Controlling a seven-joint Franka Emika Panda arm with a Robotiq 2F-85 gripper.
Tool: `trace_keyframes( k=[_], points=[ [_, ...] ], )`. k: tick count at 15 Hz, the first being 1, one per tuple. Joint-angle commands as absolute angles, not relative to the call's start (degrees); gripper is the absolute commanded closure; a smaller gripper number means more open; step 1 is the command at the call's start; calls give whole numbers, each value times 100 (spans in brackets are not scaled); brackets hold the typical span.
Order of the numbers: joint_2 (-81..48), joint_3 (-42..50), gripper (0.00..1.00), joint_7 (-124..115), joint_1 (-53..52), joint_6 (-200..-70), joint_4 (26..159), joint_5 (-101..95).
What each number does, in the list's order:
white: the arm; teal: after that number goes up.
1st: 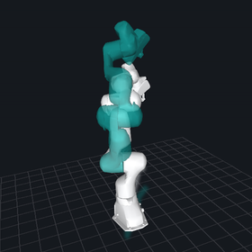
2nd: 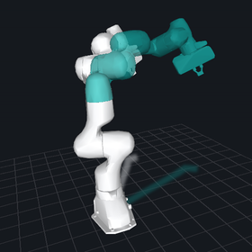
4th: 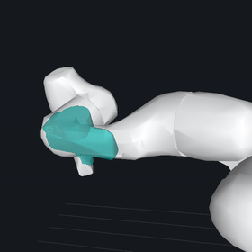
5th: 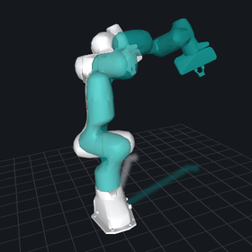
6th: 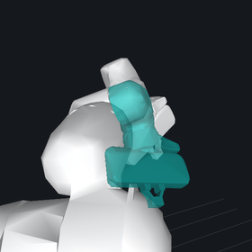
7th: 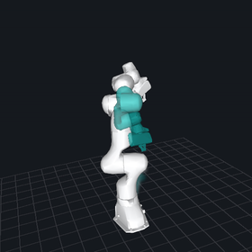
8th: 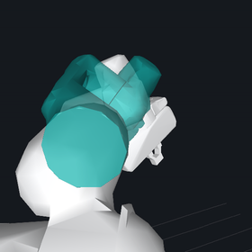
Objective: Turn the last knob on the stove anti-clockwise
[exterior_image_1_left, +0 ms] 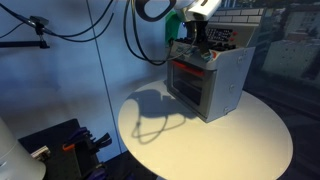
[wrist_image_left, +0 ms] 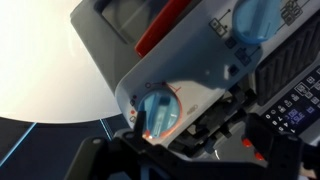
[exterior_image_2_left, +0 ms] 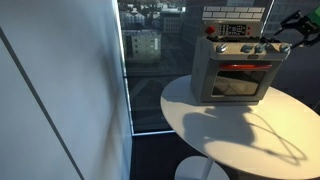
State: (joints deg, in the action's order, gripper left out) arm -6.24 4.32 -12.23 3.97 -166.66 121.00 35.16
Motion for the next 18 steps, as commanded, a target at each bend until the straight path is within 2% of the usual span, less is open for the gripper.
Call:
trace_keyframes(
  k=[1,10,11,12,14,18],
  points=[
    [-758,366,0,-1013,445,-16725,11894,3791],
    [-813,360,2,-964,457,-16714,11819,3922],
    [-811,359,10,-961,457,-16712,11820,3924],
    [-809,358,23,-958,459,-16714,11821,3929],
    [-808,358,39,-957,479,-16718,11826,3930],
    [-773,349,54,-969,552,-16721,11920,3938]
  ],
)
